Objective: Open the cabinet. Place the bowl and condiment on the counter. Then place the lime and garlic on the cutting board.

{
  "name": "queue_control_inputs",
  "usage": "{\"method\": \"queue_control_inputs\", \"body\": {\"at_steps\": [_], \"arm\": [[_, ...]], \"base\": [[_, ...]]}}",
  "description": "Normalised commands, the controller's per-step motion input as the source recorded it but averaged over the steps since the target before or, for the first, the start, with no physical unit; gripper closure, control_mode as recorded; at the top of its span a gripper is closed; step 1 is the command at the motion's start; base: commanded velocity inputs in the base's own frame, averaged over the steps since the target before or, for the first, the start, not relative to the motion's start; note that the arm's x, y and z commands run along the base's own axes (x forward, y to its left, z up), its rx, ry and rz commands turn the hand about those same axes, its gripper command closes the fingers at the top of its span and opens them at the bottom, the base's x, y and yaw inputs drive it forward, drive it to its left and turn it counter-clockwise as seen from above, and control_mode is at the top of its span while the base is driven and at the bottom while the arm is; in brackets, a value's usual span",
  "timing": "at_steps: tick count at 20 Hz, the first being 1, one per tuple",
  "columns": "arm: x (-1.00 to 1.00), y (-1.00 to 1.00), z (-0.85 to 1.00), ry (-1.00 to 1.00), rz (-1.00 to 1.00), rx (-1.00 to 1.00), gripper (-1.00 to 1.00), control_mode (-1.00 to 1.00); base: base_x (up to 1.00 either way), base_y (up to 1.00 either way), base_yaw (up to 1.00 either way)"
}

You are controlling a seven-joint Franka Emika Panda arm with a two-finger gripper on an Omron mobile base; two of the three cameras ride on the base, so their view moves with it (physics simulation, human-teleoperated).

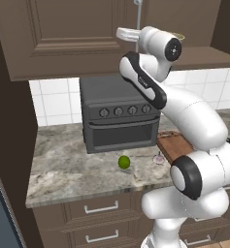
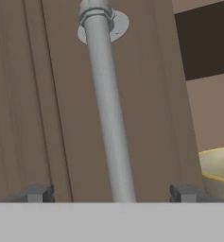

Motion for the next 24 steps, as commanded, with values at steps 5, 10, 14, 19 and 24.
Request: {"method": "queue_control_inputs", "body": {"at_steps": [5,10,14,19,24], "arm": [[0.02,0.02,0.00,0.00,0.00,-0.01,1.00,-1.00],[0.00,0.00,0.06,0.00,0.00,0.00,1.00,-1.00],[-0.01,0.01,0.33,0.00,0.00,-0.01,1.00,-1.00],[-0.11,0.00,0.43,0.00,0.00,-0.07,1.00,-1.00],[-0.29,-0.08,0.52,0.00,0.00,-0.12,1.00,-1.00]], "base": [[0.00,0.00,0.00],[0.00,0.00,0.00],[0.00,0.00,0.00],[0.00,0.00,0.00],[0.00,0.00,0.00]]}}
